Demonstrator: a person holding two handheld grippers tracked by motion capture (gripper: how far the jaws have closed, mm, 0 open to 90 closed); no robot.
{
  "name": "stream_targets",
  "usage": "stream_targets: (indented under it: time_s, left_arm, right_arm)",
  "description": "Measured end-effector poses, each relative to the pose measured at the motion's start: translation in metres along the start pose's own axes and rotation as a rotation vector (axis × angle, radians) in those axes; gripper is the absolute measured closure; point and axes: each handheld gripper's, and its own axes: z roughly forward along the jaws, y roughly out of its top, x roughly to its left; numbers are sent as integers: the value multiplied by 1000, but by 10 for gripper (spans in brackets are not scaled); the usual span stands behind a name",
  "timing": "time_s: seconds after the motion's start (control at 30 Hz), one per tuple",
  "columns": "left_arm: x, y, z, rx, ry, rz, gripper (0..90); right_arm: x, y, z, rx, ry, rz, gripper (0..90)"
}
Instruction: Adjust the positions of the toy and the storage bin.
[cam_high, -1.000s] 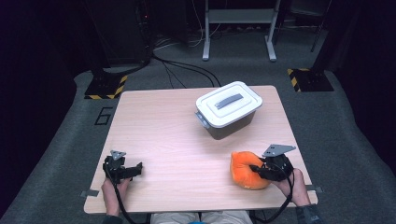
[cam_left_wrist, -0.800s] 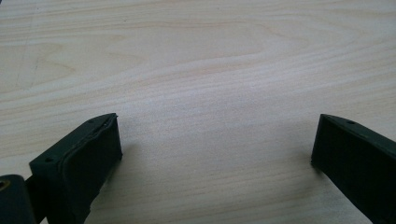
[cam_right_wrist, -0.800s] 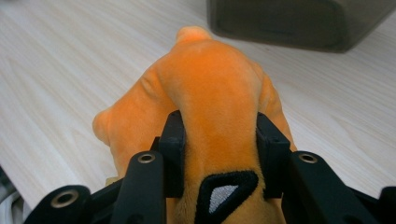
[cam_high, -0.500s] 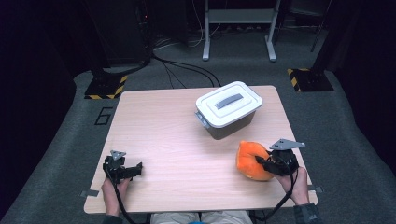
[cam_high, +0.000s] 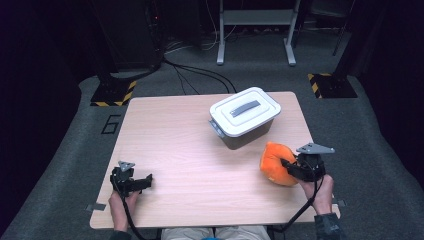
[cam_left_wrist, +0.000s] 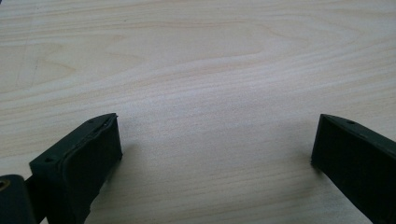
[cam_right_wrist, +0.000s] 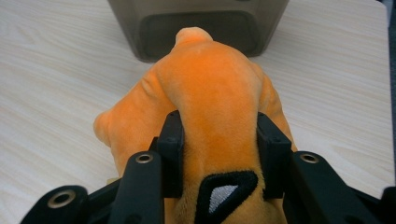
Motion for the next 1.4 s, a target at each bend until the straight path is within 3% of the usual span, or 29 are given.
stream_targets:
  time_s: [0.37,1.4]
  left_arm:
    - [0,0,0,0,0,-1,13]
    - [0,0,0,0,0,0,13]
  right_arm:
    - [-10,5,3,-10,-77,44,607]
    - [-36,13,18,-29,-237,193,588]
